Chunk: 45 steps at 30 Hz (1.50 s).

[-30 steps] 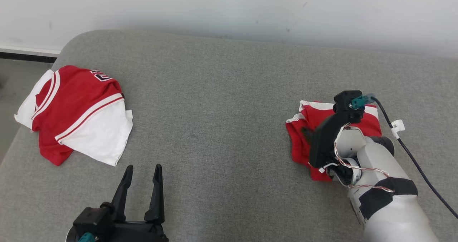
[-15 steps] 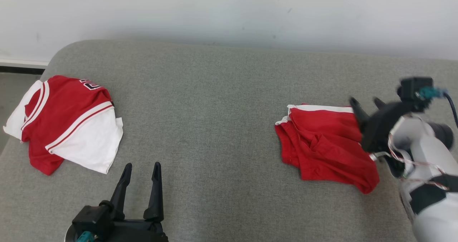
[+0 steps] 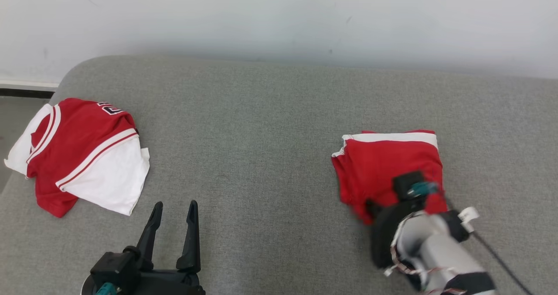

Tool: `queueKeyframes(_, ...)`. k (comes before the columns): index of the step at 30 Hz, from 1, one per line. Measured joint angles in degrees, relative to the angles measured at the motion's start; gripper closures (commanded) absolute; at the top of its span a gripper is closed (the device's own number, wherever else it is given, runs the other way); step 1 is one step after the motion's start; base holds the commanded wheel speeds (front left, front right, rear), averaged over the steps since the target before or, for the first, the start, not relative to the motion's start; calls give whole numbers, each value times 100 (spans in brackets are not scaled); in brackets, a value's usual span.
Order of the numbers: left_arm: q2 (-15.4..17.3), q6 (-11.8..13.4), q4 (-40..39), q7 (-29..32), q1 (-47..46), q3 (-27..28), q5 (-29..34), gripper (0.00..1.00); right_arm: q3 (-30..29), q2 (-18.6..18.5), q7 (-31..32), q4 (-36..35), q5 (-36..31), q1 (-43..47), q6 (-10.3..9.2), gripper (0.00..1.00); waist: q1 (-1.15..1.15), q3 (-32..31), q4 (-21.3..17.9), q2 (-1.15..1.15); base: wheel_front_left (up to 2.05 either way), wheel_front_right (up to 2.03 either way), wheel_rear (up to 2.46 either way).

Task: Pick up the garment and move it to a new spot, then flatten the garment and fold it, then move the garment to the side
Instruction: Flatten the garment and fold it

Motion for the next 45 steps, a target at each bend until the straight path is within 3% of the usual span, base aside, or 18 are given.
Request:
queueKeyframes(10, 0, 2, 41, 1, 91, 79, 3, 0, 1415, 333, 21, -259, 760, 374, 0, 100, 0, -168, -45, 0, 0, 0, 0)
queueKeyframes(17, -1, 80, 92, 0, 197, 221, 49, 0, 1216, 331, -740, -1051, 1366, 398, 0, 100, 0, -303, -297, 0, 0, 0, 0)
queueKeyframes(18, -1, 90, 101, 0, 199, 255, 53, 0, 1124, 320, -861, -1144, 1383, 422, 0, 58, 0, -327, -343, 0, 0, 0, 0)
queueKeyframes(19, 0, 92, 111, 0, 202, 287, 67, 0, 1016, 292, -988, -1252, 1380, 463, 0, 0, 0, -353, -393, 0, 0, 0, 0)
queueKeyframes(27, -1, 42, 63, 1, 205, 542, 287, 0, 63, 8, -1918, -1920, 934, 1017, 0, 0, 0, -534, -843, 0, 0, 0, 0)
queueKeyframes(33, 0, 70, 90, 0, 211, 687, 352, 0, -637, -134, -2185, -2054, 622, 1413, 0, 0, 0, -641, -1153, 0, 0, 0, 0)
queueKeyframes(45, -1, 132, 396, 1, 297, 814, 558, 0, -776, -547, -2366, -1941, 649, 1690, 0, 0, 0, -789, -1498, 0, 0, 0, 0)
